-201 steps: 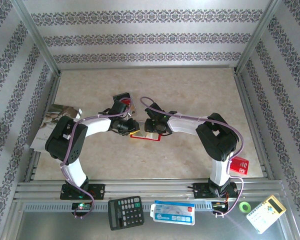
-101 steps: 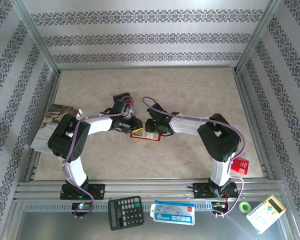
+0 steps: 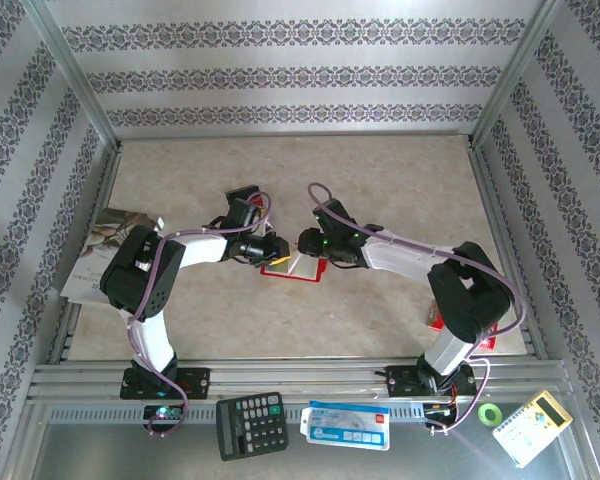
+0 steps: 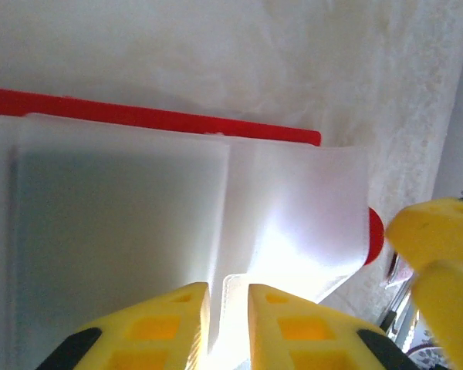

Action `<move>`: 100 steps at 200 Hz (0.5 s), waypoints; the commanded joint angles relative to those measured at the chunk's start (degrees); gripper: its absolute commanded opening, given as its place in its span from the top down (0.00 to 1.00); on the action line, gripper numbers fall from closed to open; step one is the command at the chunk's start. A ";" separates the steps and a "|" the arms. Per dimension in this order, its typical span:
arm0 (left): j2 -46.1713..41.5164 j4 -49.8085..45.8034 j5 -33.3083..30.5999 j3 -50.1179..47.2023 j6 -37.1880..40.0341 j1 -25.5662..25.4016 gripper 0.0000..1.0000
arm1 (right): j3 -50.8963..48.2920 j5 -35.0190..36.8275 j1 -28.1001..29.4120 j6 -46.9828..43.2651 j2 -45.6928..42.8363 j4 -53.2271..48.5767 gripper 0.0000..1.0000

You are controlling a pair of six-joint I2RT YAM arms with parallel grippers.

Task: Take the credit cards out of the card holder

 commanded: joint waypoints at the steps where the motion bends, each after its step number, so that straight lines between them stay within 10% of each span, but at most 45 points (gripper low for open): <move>1: 0.11 3.29 3.22 1.29 -0.84 -1.81 0.75 | -2.10 -0.14 -1.00 1.66 -2.82 2.23 0.55; 100: 0.13 2.24 -0.26 3.34 -2.73 -5.12 0.54 | -4.82 1.60 -3.05 3.33 -6.34 2.36 0.52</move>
